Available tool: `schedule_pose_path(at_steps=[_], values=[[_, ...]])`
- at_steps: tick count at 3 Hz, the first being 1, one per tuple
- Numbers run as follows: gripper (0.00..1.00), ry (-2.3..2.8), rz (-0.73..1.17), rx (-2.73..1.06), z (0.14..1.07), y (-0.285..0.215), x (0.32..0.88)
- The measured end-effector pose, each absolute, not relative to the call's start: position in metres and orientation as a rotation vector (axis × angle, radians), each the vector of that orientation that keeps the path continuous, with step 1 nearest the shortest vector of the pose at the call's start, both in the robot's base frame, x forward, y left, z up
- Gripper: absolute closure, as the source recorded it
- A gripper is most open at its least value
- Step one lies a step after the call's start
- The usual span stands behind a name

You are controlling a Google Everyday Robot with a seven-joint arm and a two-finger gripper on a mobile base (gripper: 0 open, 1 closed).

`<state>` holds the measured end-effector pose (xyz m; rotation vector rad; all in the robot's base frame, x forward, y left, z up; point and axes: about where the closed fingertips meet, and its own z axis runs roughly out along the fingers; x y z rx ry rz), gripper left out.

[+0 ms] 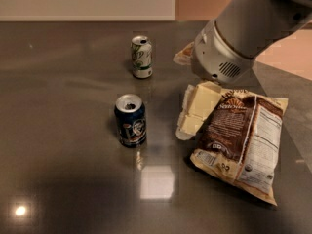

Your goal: Knock pepsi can over

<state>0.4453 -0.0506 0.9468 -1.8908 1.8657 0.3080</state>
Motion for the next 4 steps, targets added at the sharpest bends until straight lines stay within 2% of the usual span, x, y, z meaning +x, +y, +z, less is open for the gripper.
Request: schedule_pose_path(at_steps=[2,4], values=[[0.00,1.780,0.480,-1.864,0.919,0.008,0.450],[0.00,1.712,0.598,-1.843,0.897,0.043,0.445]])
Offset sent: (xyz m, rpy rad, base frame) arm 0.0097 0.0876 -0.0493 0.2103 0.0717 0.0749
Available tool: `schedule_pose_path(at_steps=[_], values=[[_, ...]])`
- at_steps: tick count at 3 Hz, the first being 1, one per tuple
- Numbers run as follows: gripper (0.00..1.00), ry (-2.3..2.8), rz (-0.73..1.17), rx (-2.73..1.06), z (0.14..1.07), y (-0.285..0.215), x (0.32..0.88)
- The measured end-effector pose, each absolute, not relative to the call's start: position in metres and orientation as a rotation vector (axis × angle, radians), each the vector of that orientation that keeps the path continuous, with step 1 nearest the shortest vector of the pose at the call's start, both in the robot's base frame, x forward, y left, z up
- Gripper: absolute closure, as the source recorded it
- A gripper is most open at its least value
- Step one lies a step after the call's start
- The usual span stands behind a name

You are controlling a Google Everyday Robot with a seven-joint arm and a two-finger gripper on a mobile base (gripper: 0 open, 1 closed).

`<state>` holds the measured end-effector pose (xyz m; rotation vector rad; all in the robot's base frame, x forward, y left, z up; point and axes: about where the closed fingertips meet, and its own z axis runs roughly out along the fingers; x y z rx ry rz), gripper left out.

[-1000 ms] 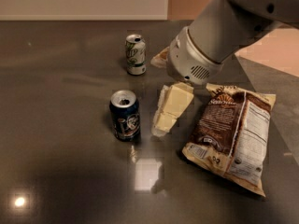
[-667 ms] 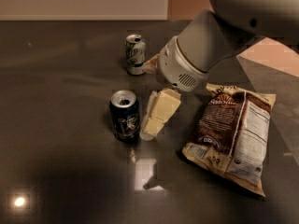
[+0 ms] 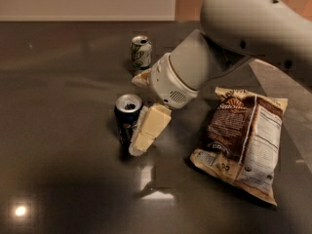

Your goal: Knock pepsi can over

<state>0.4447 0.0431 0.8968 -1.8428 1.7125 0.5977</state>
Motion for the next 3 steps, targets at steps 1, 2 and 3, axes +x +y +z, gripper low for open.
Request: schedule_pose_path(at_steps=[1,2,3], values=[[0.18,1.694,0.641,-1.836,0.893,0.053,0.443],[0.41,1.688,0.659,-1.821,0.895,0.056,0.444],[0.65,1.693,0.650,-1.825,0.903,0.052,0.448]])
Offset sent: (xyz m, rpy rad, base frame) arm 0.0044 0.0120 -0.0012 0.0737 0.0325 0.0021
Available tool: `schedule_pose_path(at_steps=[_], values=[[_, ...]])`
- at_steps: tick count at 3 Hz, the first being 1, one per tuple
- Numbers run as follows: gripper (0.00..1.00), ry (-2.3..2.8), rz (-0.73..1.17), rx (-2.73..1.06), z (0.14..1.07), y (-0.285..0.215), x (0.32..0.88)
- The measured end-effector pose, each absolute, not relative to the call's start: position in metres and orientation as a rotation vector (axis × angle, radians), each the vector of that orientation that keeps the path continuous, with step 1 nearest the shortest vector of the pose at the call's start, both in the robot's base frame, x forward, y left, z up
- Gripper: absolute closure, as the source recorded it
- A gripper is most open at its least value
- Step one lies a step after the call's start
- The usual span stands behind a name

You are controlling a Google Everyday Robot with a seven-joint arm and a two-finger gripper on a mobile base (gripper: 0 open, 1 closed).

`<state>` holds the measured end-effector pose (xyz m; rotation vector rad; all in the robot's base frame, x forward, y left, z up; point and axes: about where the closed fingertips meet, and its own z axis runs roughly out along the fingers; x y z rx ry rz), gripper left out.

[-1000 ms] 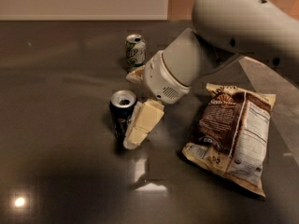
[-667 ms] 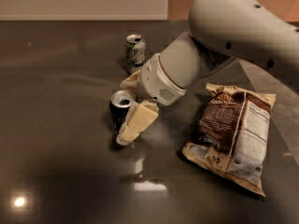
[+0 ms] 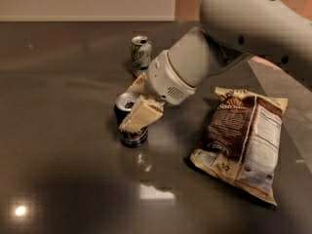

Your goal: Knock pepsi can over

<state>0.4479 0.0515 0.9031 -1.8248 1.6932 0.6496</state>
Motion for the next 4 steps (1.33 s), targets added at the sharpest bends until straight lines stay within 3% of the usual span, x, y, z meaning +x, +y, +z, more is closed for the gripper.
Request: schedule_pose_path(at_steps=[1,2,3,4], values=[[0.88,1.727,0.556,-1.899,0.920,0.043,0.449],[1.00,1.781,0.360,-2.030,0.928,0.029,0.444],[1.00,1.815,0.159,-2.143,0.926,0.017,0.443],[0.84,1.824,0.026,-2.263,0.914,0.013,0.444]])
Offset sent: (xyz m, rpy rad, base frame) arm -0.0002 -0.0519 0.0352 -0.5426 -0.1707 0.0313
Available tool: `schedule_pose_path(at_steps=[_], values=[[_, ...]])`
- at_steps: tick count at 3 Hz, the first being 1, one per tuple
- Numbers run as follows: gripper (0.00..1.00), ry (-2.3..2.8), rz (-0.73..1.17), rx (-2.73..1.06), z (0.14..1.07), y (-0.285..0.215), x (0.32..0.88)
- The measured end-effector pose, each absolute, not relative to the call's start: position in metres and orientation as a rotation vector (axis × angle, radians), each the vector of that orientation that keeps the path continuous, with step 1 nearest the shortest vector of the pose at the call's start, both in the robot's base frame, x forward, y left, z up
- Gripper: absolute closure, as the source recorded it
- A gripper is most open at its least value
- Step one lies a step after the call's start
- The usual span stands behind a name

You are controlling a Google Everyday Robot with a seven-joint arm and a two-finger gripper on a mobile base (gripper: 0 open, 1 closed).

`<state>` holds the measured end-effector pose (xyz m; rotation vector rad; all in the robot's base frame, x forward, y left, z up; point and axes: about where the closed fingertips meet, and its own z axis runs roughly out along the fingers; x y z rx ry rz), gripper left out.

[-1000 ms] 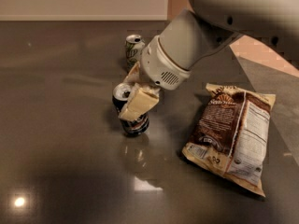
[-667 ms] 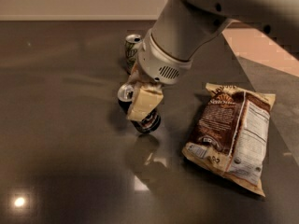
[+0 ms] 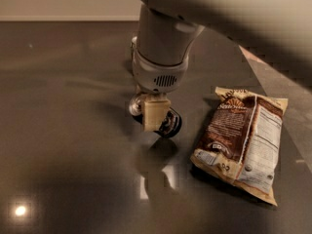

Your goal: Knock pepsi can over

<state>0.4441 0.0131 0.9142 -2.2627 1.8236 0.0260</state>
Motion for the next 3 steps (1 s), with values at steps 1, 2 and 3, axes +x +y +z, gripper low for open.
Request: schedule_pose_path(at_steps=[1,2,3], values=[[0.59,1.804,-0.043,-2.394,0.898,0.015,0.446],[0.20,1.781,-0.093,-2.489,0.887,0.017,0.449],[0.00,1.755,-0.114,-2.521,0.885,0.020,0.449]])
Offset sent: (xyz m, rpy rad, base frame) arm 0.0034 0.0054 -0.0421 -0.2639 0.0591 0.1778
